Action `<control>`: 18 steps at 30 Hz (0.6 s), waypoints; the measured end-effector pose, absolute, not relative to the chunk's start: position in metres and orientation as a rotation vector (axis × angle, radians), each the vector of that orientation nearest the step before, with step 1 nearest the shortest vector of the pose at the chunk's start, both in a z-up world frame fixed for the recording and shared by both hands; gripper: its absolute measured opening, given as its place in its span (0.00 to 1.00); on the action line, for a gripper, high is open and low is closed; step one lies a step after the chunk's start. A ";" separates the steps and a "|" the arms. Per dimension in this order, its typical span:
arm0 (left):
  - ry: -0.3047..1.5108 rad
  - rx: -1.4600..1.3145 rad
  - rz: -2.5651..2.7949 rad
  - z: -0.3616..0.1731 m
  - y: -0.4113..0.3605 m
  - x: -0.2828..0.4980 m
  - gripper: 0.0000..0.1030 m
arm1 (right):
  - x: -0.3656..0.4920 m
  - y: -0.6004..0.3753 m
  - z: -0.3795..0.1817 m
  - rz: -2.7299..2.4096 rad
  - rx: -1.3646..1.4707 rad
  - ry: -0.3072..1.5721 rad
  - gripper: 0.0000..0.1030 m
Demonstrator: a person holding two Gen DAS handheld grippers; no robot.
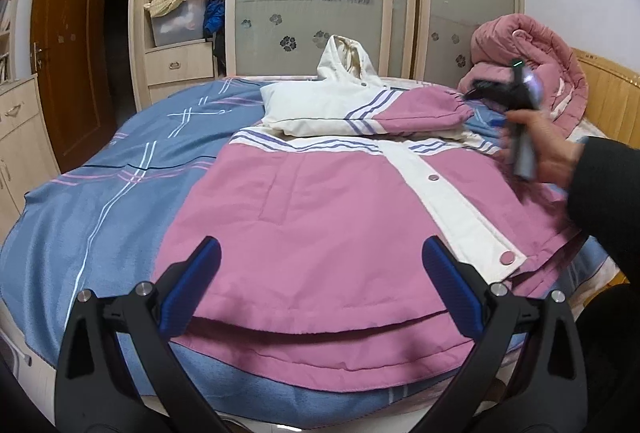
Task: Fold large clothes
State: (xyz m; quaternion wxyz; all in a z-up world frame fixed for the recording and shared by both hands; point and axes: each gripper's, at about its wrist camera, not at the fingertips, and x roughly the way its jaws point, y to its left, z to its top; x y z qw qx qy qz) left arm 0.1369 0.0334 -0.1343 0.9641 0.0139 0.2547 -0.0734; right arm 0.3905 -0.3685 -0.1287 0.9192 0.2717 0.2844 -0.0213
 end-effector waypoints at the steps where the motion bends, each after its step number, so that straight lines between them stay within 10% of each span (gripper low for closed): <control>1: 0.520 0.020 -0.143 -0.134 0.034 0.138 0.98 | 0.360 -0.366 -0.111 0.000 0.548 0.542 0.83; 8: 0.508 0.024 -0.088 -0.133 0.034 0.136 0.98 | 0.143 -0.301 -0.050 0.078 0.184 0.294 0.99; 18: 0.472 0.038 -0.035 -0.131 0.031 0.121 0.98 | 0.056 -0.271 -0.129 0.028 0.011 0.322 0.99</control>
